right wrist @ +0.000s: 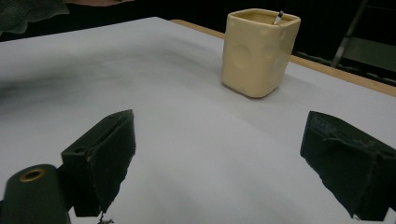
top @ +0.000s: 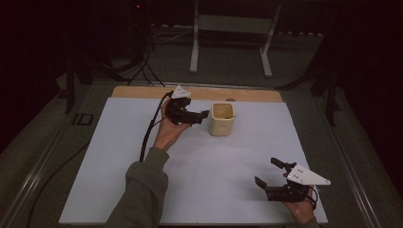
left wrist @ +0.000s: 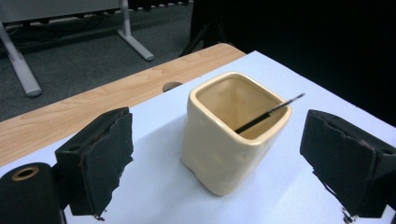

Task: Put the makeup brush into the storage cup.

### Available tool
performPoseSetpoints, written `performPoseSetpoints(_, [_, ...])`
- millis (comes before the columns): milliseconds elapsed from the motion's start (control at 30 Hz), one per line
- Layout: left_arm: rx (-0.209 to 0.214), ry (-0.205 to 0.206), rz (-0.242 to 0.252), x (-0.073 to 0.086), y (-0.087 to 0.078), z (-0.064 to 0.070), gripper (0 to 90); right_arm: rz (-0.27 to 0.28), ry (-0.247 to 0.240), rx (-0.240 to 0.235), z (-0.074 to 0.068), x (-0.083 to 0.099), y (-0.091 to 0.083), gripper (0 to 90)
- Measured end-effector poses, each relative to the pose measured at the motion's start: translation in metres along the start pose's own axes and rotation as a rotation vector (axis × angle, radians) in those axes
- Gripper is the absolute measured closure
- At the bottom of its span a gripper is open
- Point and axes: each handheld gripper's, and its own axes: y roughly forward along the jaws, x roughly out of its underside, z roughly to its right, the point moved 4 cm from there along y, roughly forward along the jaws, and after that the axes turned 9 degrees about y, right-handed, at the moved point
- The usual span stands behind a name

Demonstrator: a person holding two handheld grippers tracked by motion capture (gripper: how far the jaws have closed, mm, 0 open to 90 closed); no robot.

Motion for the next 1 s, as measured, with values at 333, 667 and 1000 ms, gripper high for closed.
performPoseSetpoints(333, [-0.009,0.015,-0.006,0.007,-0.008,0.000,9.8,-0.001,0.000,0.006,0.001,0.000,0.000,10.2])
performPoseSetpoints(667, [-0.016,0.037,0.008,0.006,-0.020,0.003,9.3,-0.005,0.001,0.005,0.000,0.001,0.001,10.2])
performPoseSetpoints(1000, [-0.026,0.052,0.009,0.013,-0.033,0.005,8.2,-0.007,0.004,0.009,0.001,0.000,0.001,10.2])
